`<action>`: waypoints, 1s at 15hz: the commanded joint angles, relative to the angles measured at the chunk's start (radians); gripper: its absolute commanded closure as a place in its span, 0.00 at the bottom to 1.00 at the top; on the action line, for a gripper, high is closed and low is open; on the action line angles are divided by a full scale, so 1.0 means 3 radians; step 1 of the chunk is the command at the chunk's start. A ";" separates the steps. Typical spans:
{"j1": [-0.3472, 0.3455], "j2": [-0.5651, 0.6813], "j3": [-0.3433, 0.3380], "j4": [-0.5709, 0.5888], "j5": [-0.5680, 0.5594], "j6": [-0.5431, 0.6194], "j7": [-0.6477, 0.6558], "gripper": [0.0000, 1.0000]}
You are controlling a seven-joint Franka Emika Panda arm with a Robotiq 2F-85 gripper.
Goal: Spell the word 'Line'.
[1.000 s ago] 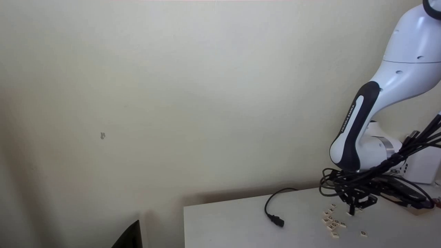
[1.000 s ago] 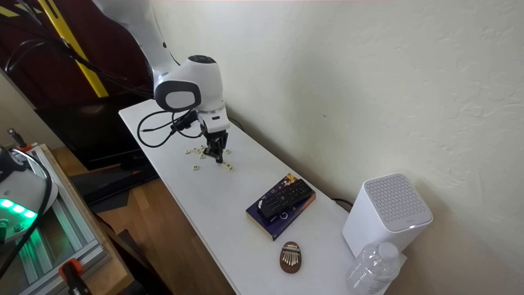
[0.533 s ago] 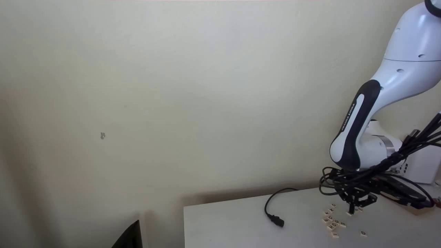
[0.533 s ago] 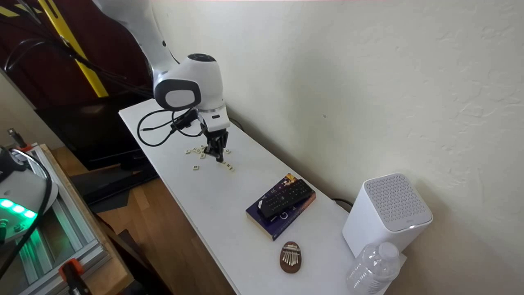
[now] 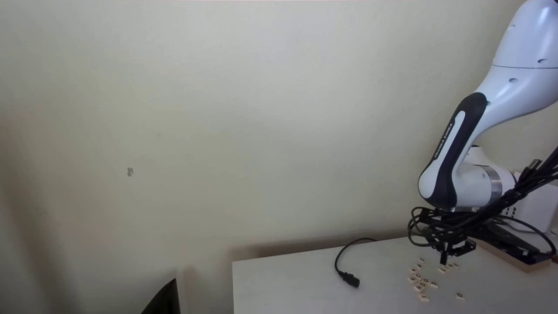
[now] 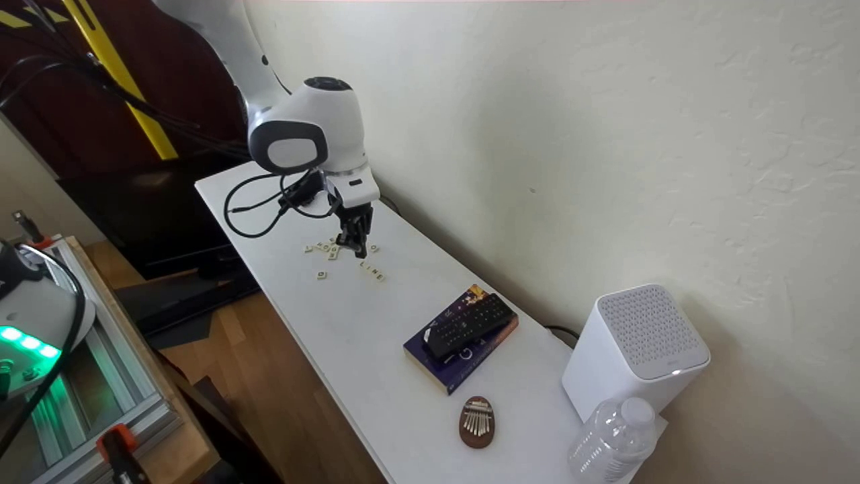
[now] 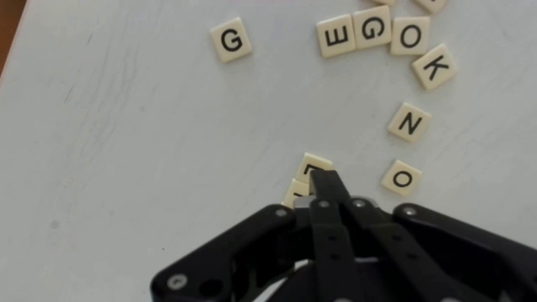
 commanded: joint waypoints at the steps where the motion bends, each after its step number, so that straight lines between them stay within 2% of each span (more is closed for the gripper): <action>1: -0.0156 -0.0211 0.0105 -0.0174 -0.0019 0.0035 -0.0412 1.00; 15: -0.0681 -0.0660 0.0285 -0.0525 -0.0179 -0.0038 -0.1896 1.00</action>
